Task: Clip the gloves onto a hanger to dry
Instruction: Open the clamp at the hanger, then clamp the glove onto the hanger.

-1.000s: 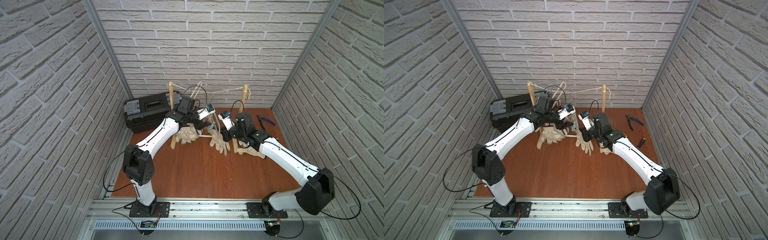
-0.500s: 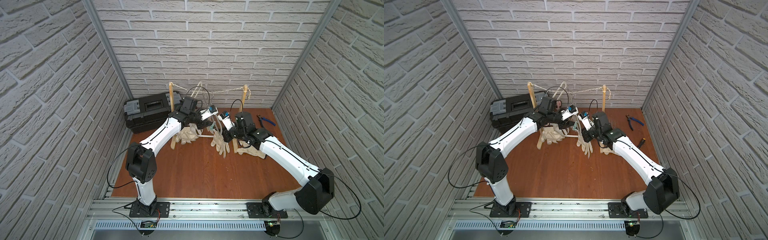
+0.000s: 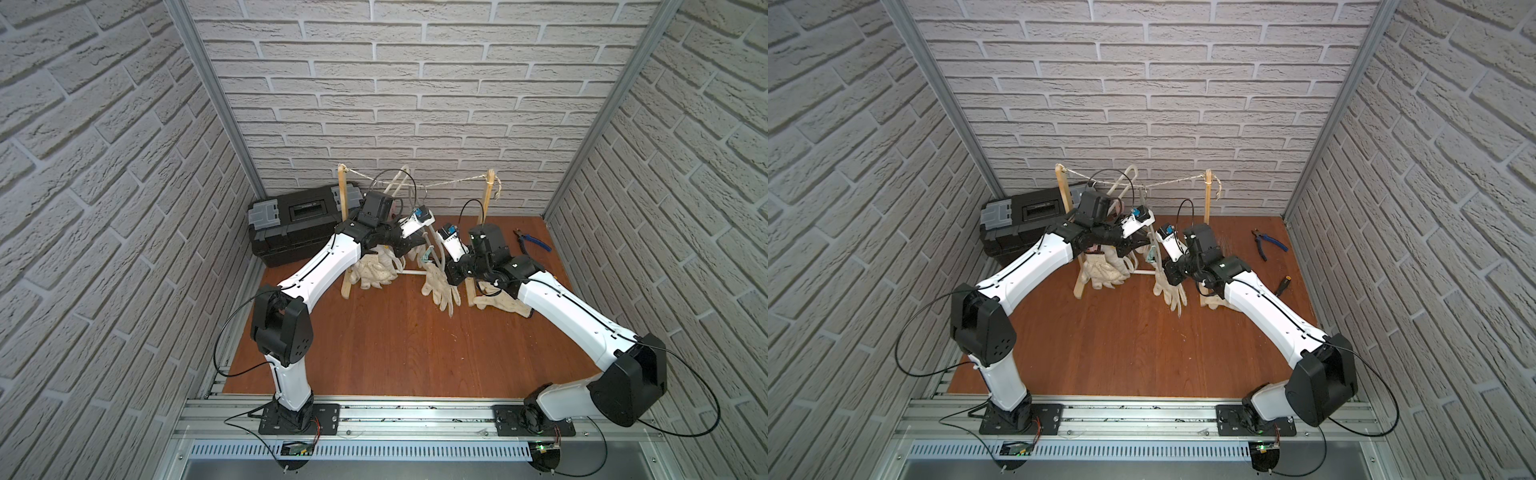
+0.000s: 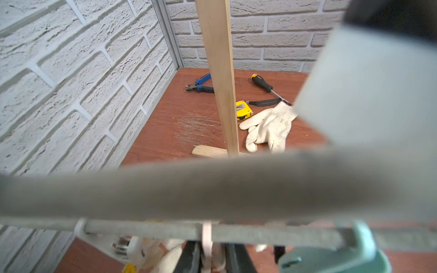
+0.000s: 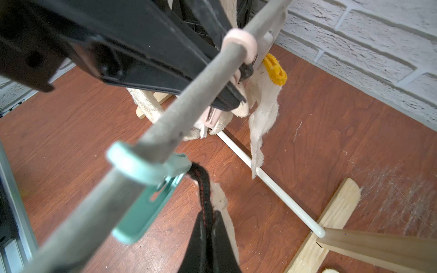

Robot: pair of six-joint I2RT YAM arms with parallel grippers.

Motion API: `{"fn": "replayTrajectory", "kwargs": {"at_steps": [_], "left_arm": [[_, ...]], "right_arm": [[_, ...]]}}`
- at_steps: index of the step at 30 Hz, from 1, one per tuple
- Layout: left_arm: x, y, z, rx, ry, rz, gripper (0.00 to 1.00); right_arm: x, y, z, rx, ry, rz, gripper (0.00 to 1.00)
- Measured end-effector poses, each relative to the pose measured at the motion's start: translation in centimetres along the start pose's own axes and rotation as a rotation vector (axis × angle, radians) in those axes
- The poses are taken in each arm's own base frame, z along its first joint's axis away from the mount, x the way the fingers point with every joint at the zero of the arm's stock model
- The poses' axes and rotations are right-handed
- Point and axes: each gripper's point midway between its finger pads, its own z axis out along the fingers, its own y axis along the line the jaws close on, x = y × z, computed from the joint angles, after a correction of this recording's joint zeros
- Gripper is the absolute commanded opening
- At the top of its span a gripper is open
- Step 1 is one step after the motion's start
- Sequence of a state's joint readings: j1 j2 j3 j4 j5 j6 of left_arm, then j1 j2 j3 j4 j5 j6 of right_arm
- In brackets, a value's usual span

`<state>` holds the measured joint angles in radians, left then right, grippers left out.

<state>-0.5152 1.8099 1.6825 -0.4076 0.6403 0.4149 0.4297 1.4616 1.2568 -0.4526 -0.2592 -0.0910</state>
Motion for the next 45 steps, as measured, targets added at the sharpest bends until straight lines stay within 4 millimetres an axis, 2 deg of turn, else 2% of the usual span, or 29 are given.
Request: {"fn": "replayTrajectory", "kwargs": {"at_steps": [6,11,15,19,29,45], "left_arm": [[-0.8,-0.5,-0.2,0.046,-0.047,-0.090,0.20],[-0.4,-0.9,0.0,0.087,-0.072,-0.156,0.20],[-0.5,-1.3,0.0,0.114,-0.089,-0.183,0.20],[-1.0,-1.3,-0.1,0.125,-0.109,-0.185,0.20],[-0.8,-1.2,-0.6,0.148,-0.121,-0.198,0.20],[-0.6,-1.8,-0.7,0.175,-0.114,-0.198,0.21]], "right_arm": [[1.0,-0.2,2.7,-0.105,0.026,0.038,0.03],[0.1,0.3,3.4,-0.191,-0.006,0.046,0.03],[-1.3,0.9,3.3,-0.254,-0.048,0.040,0.03],[-1.7,0.9,3.1,-0.285,-0.061,0.044,0.03],[-1.9,0.3,2.8,-0.303,-0.072,0.059,0.03],[-1.9,1.0,2.2,-0.372,-0.080,0.051,0.03]]}}
